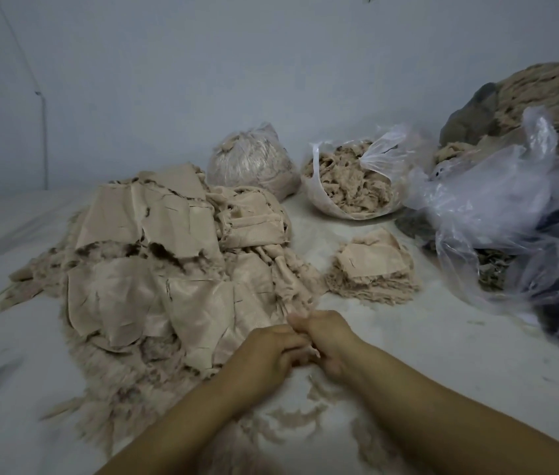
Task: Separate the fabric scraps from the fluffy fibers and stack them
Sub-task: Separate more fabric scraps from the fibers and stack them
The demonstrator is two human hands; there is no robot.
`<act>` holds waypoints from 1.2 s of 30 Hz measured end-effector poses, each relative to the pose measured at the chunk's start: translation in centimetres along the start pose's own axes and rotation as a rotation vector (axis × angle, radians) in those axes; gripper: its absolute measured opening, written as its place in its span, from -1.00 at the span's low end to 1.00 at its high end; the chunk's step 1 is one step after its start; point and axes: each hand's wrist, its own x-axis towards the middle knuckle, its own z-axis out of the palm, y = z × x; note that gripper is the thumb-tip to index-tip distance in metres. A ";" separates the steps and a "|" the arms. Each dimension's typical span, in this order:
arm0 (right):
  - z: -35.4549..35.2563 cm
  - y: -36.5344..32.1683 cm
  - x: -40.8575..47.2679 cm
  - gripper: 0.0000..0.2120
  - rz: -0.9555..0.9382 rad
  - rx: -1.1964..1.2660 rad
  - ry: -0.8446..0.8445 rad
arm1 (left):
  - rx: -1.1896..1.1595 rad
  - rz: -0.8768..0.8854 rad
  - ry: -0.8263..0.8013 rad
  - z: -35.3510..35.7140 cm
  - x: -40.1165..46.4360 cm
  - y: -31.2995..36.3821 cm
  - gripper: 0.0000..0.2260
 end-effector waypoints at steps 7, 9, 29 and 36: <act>-0.5 0.3 1.0 -0.83 0.007 0.419 0.103 | 0.555 -0.174 -0.020 -2.9 -1.4 -4.4 -0.70; -1.3 0.0 1.4 -0.76 -0.007 0.536 0.156 | 0.547 -0.180 -0.113 -3.2 -1.8 -4.9 -0.79; -0.6 2.1 -1.6 -0.73 -0.200 -0.044 0.120 | 0.277 -0.093 0.133 -2.6 0.2 -1.2 -0.79; -2.2 3.6 -2.8 -0.70 -0.349 -0.325 0.234 | 0.330 -0.169 -0.437 -1.5 2.3 -2.8 -0.60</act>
